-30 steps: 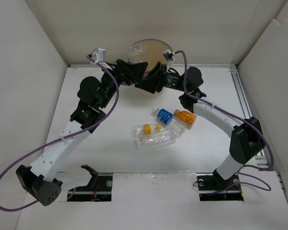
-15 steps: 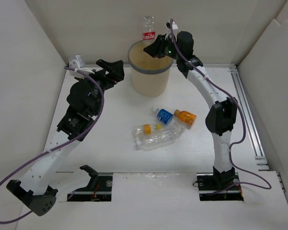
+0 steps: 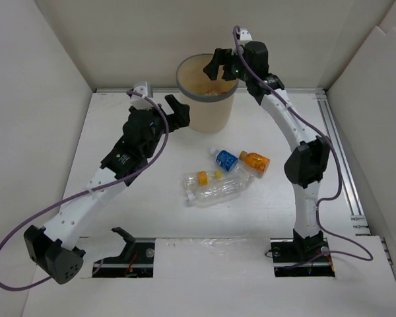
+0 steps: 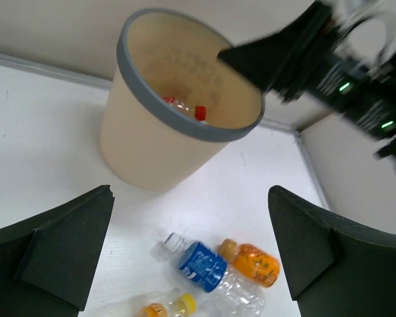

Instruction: Put the plastic bottles in the bin

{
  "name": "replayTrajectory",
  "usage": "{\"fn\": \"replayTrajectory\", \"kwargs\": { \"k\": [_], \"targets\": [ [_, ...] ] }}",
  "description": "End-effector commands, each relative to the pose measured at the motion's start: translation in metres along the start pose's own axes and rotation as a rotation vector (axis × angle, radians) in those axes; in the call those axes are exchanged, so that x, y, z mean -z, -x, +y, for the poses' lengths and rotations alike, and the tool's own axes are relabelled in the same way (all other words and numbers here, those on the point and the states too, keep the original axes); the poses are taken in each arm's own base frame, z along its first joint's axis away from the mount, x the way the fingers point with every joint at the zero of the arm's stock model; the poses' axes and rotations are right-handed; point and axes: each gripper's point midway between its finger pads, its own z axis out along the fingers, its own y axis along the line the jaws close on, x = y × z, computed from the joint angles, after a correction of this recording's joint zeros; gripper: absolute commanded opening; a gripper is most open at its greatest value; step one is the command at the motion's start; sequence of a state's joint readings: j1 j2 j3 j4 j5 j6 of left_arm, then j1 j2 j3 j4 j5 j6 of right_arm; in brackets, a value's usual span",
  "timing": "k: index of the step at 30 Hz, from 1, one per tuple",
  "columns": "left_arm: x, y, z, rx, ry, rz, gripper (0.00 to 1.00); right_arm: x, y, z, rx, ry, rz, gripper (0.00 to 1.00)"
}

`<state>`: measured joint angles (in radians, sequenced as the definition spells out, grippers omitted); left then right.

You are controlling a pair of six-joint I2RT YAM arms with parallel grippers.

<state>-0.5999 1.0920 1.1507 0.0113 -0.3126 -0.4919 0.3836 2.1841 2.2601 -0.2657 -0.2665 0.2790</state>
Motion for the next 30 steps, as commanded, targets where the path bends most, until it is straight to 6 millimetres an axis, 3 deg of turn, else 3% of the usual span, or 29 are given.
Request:
{"fn": "replayTrajectory", "kwargs": {
  "k": [1,2,4,7,8,9,11,12,13,15,16,18,20,24,29,30],
  "targets": [
    [-0.007,-0.043,-0.001,-0.103,-0.043,0.1,1.0,0.054,0.083,0.016,0.063,-0.048,-0.175,1.0],
    [-0.011,-0.058,0.002,-0.116,-0.035,0.132,1.0,0.071,0.097,0.023,0.076,-0.055,-0.2,1.0],
    [-0.015,-0.081,0.006,-0.117,-0.032,0.202,1.0,0.091,0.103,0.018,0.069,-0.119,-0.217,1.0],
    [-0.023,-0.12,0.011,-0.033,0.012,0.335,1.0,0.13,0.092,0.007,0.052,-0.236,-0.191,1.0],
    [-0.025,-0.129,0.009,0.001,0.018,0.37,1.0,0.134,0.064,-0.006,0.041,-0.281,-0.13,1.0],
    [-0.03,-0.148,0.01,0.049,0.035,0.422,1.0,0.159,0.073,0.0,0.044,-0.297,-0.162,1.0],
    [-0.034,-0.16,-0.008,0.128,-0.005,0.496,1.0,0.177,0.065,-0.001,0.021,-0.339,-0.181,1.0],
    [-0.036,-0.169,-0.012,0.158,-0.006,0.534,1.0,0.192,0.051,-0.001,0.02,-0.343,-0.168,1.0],
    [-0.042,-0.189,-0.01,0.209,0.032,0.592,1.0,0.2,0.046,0.0,0.003,-0.342,-0.17,1.0],
    [-0.049,-0.195,-0.02,0.278,0.025,0.617,1.0,0.21,0.026,-0.002,-0.017,-0.346,-0.155,1.0],
    [-0.054,-0.205,-0.019,0.307,0.035,0.634,1.0,0.224,0.03,0.003,-0.015,-0.339,-0.178,1.0],
    [-0.062,-0.206,-0.024,0.405,0.061,0.617,1.0,0.231,0.02,0.005,-0.026,-0.329,-0.172,1.0],
    [-0.067,-0.218,-0.018,0.453,0.112,0.629,1.0,0.244,0.028,0.012,-0.022,-0.31,-0.2,1.0],
    [-0.079,-0.224,-0.022,0.556,0.155,0.631,1.0,0.251,0.018,0.015,-0.022,-0.303,-0.191,1.0],
    [-0.084,-0.242,-0.015,0.632,0.243,0.662,1.0,0.26,0.015,0.018,-0.021,-0.293,-0.194,1.0],
    [-0.084,-0.254,-0.007,0.63,0.287,0.687,1.0,0.264,0.021,0.022,-0.019,-0.285,-0.215,1.0]
  ]
}}
